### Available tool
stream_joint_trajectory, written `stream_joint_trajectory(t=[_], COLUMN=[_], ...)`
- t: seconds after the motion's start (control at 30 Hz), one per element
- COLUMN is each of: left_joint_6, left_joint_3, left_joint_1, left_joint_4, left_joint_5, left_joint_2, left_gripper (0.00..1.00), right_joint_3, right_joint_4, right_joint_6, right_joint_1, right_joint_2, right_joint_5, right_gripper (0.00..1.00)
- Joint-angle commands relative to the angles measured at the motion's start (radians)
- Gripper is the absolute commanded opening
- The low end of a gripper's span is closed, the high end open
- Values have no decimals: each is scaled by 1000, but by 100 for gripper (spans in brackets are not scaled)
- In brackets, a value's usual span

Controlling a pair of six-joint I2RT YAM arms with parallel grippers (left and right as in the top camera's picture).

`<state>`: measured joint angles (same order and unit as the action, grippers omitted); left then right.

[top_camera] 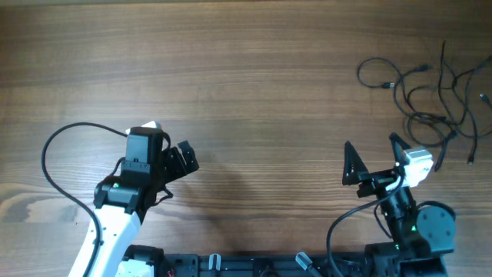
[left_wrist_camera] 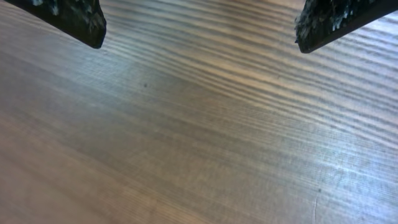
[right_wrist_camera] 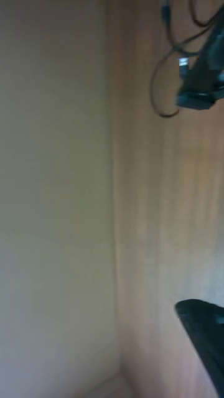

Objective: Untangle cables

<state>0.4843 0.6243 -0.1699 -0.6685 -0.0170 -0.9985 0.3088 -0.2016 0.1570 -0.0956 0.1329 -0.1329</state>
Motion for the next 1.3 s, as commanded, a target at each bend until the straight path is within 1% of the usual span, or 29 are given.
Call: stream_joint_trajectory(t=[0.0, 0.1, 0.23, 0.3, 0.33, 0.37, 0.4, 0.47, 0.5, 0.6, 1.27], left_joint_6=[11, 11, 11, 11, 11, 11, 11, 11, 11, 11, 11], left_joint_3=[-10, -10, -10, -10, -10, -10, -10, -10, -10, -10, -10], left_joint_1=[-2, -2, -2, -2, -2, -2, -2, -2, -2, -2, -2], left_joint_4=[3, 3, 3, 3, 3, 3, 3, 3, 3, 3, 3], left_joint_5=[-8, -8, -8, -8, -8, -8, -8, -8, -8, -8, -8], left_joint_2=[-33, -51, -62, -62, -62, -62, -62, -62, -62, -62, -62], left_gripper=[100, 100, 100, 100, 100, 100, 100, 100, 100, 100, 100], right_joint_3=[-143, -221, -306, -304, -304, -304, -304, -304, -304, -304, -304], right_joint_4=[238, 391, 518, 488, 464, 413, 367, 239, 204, 203, 203], right_joint_6=[0, 0, -1, -7, -42, -92, -110, -108, -110, -153, -154], right_joint_1=[-3, -3, -3, -3, -3, -3, -3, -3, -3, -3, -3], right_joint_2=[-69, -98, -130, -130, -130, -130, -130, -130, -130, -130, -128], right_joint_5=[22, 36, 96, 111, 111, 108, 107, 107, 98, 84, 81], right_gripper=[100, 100, 100, 100, 100, 100, 100, 100, 100, 100, 100])
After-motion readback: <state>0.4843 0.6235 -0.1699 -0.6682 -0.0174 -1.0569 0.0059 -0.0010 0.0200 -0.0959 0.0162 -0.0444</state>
